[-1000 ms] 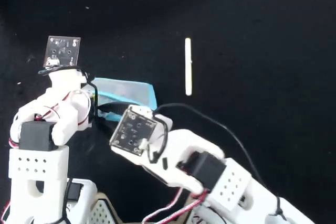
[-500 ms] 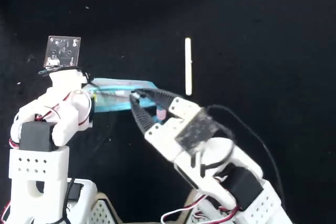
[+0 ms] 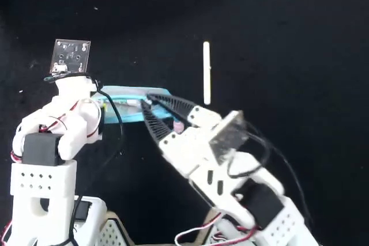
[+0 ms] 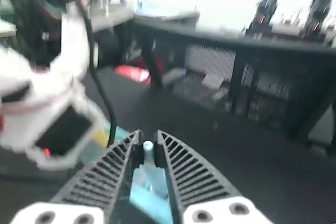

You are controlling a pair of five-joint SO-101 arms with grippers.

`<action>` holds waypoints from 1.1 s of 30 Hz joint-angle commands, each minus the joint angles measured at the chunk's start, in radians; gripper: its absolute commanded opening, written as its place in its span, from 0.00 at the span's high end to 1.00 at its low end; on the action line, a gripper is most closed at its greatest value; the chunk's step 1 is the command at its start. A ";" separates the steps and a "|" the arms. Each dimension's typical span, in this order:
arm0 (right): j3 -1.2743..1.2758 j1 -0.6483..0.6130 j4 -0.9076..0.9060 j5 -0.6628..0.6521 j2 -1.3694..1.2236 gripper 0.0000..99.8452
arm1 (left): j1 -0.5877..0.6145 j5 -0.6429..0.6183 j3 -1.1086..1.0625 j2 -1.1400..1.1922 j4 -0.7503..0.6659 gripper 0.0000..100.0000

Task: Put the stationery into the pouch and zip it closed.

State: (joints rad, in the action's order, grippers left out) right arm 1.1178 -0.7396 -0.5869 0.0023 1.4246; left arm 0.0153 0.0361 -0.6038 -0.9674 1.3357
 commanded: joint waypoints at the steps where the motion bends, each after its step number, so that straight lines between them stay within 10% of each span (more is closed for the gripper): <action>1: 0.071 -0.009 0.020 0.006 0.001 0.99 | -0.002 -0.009 0.036 0.006 -0.003 0.97; 18: 0.229 0.075 0.017 -0.170 -0.008 0.99 | -0.002 -0.008 0.039 0.005 0.002 0.97; 27: -0.142 0.069 -0.293 -0.180 -0.010 0.77 | -0.002 -0.008 0.039 0.008 0.002 0.97; 33: -0.398 0.071 -0.414 -0.181 -0.039 0.83 | -0.002 -0.008 0.036 0.012 -0.003 0.97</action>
State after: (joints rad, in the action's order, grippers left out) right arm 0.8646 -0.6935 -0.9597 -0.1695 1.4093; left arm 0.0123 0.0361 -0.6053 -0.9567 1.3357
